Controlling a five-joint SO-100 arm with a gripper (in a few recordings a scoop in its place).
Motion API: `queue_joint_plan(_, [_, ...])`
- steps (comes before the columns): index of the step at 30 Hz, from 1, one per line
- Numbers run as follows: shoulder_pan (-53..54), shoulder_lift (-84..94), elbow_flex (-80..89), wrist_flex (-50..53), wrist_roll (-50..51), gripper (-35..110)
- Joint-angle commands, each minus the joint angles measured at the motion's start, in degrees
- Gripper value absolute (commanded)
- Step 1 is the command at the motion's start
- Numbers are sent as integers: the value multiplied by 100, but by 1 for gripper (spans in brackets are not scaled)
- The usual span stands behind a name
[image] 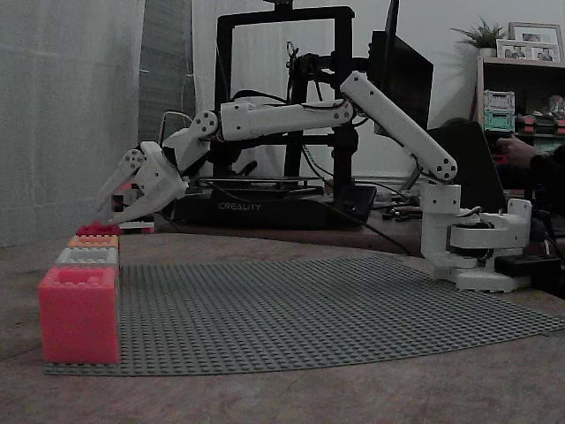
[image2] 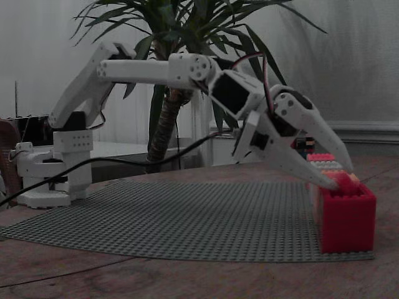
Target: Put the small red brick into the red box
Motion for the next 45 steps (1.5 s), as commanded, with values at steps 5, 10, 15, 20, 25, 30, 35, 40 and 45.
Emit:
queue_joint_plan(5, [-97, 439, -431, 158, -62, 11])
queue_joint_plan(10, [-114, 844, -290, 281, 70, 0])
queue_joint_plan(15, [-176, 2057, 360, 571, 237, 0])
queue_joint_plan(20, [-431, 3858, 1723, 1160, 237, 0])
queue_joint_plan(25, [-800, 6012, 3990, 2285, 387, 0])
queue_joint_plan(30, [-1037, 8367, 7119, 2514, 448, 0])
queue_joint_plan(35, [-1169, 10389, 9343, 2979, 501, 0])
queue_joint_plan(40, [-1178, 12146, 10758, 3472, 475, 0])
queue_joint_plan(45, [-1125, 13078, 11171, 3727, 369, 0])
